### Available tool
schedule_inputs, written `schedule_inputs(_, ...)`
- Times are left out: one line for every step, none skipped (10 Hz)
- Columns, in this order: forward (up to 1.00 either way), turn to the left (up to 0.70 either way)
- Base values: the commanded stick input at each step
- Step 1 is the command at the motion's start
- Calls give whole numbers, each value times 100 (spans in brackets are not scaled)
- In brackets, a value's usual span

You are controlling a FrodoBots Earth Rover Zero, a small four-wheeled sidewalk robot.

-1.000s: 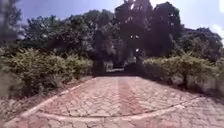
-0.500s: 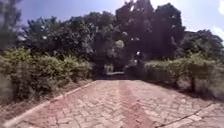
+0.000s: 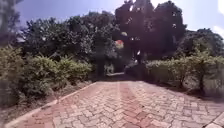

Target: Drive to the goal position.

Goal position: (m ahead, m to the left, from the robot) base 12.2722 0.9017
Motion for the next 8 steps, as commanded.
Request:
schedule_inputs(70,0)
schedule_inputs(70,0)
schedule_inputs(70,0)
schedule_inputs(70,0)
schedule_inputs(70,0)
schedule_inputs(70,0)
schedule_inputs(70,0)
schedule_inputs(70,0)
